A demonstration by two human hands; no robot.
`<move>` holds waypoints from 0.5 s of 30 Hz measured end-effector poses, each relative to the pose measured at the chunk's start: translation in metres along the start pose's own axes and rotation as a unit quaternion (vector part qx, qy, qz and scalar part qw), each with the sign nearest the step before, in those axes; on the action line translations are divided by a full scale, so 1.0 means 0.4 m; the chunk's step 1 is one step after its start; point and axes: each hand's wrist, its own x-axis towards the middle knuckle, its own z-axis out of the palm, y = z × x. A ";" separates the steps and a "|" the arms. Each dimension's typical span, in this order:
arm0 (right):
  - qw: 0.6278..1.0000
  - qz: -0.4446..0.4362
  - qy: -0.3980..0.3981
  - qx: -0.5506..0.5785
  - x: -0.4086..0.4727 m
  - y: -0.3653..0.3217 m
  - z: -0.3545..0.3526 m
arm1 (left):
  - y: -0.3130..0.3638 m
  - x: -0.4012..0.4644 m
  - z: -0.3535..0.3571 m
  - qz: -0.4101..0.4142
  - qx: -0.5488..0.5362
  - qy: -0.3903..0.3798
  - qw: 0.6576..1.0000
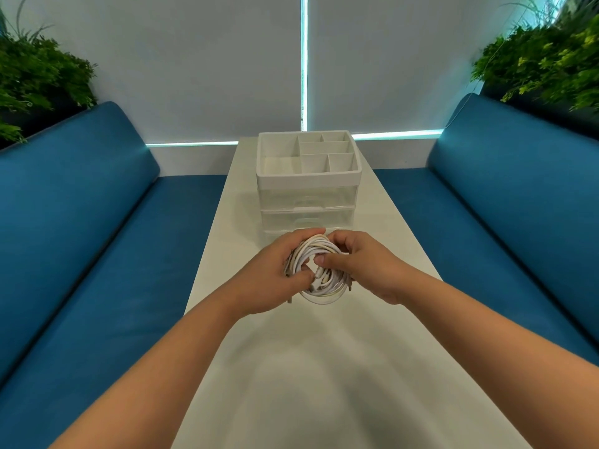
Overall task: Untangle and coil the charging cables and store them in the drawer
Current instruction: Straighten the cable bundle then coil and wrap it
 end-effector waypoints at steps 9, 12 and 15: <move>0.997 -0.041 -0.034 -0.051 -0.004 0.016 0.014 | -0.022 -0.010 0.011 -0.002 -0.026 0.039 0.999; 0.996 -0.005 -0.085 -0.020 -0.010 0.020 0.006 | -0.028 -0.012 0.015 -0.003 -0.012 0.040 0.999; 0.994 0.005 -0.111 -0.010 -0.012 0.016 -0.004 | -0.024 -0.011 0.019 -0.005 0.006 0.053 0.999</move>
